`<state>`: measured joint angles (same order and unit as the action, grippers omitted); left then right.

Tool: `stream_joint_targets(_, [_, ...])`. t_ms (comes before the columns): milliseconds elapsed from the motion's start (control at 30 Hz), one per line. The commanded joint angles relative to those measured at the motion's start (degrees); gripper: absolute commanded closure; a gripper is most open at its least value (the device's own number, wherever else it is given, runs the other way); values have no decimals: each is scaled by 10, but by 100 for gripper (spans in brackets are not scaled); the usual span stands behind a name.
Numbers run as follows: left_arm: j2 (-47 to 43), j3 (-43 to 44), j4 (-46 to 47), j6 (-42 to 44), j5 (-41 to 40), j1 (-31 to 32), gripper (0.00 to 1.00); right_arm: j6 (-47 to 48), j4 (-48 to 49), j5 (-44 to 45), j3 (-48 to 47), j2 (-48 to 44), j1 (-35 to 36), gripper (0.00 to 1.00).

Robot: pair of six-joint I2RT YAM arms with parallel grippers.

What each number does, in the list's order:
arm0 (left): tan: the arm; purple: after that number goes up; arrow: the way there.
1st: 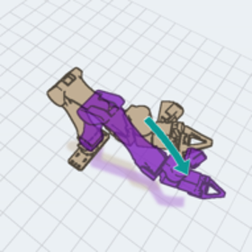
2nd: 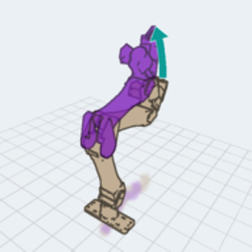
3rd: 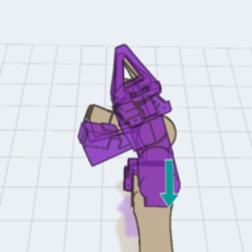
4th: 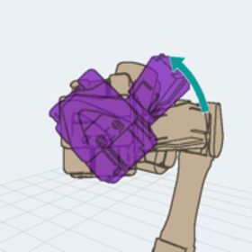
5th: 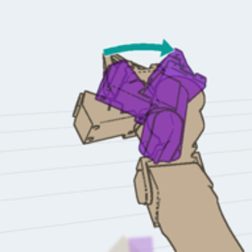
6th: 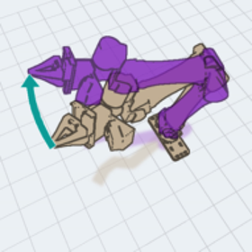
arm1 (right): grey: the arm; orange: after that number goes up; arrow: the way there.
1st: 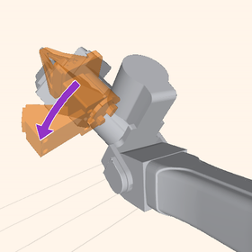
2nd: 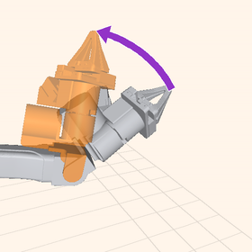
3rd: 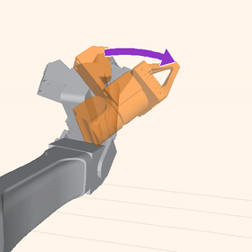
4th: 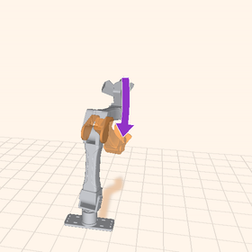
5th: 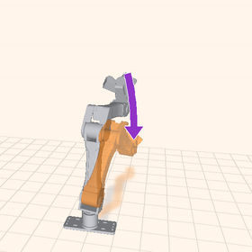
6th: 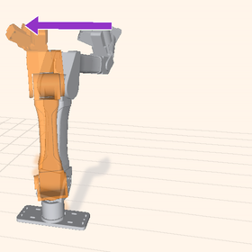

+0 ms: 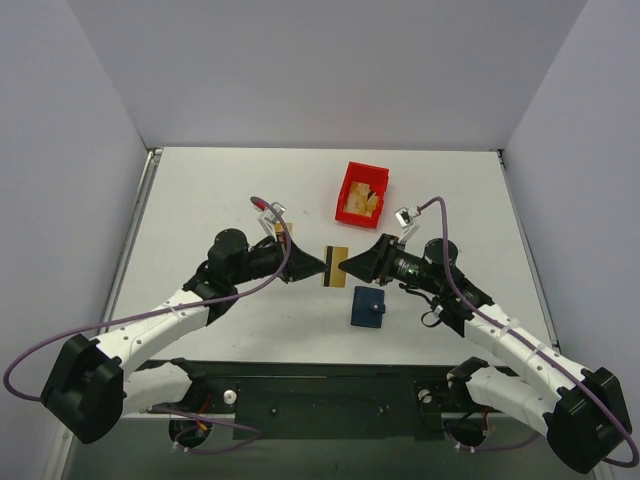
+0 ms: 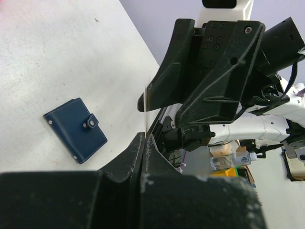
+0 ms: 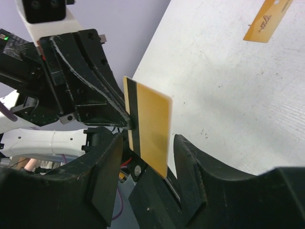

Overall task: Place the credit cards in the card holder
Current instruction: Pick up the credit card from the center of the board.

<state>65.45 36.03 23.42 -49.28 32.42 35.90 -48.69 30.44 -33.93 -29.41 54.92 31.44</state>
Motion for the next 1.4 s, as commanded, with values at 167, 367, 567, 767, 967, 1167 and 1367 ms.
stream_joint_targets(167, [-19,33,36,-2,16,0,100,39,-42,28,-26,-2,-4,55])
stream_joint_targets(367, [-1,29,58,-14,34,1,100,23,0,6,-17,0,-3,60])
stream_joint_targets(567, [19,30,78,-29,52,1,100,3,42,-10,-7,8,-4,66])
stream_joint_targets(767, [26,30,81,-30,52,1,100,-2,45,-18,-10,14,-3,71])
stream_joint_targets(967, [28,33,82,-31,45,0,100,-8,51,-24,-7,21,-4,76])
stream_joint_targets(1167, [37,37,80,-32,36,0,100,-7,44,-23,-7,18,-3,88])
stream_joint_targets(1367, [42,41,60,-28,13,-6,77,1,4,-6,-16,9,-3,100])
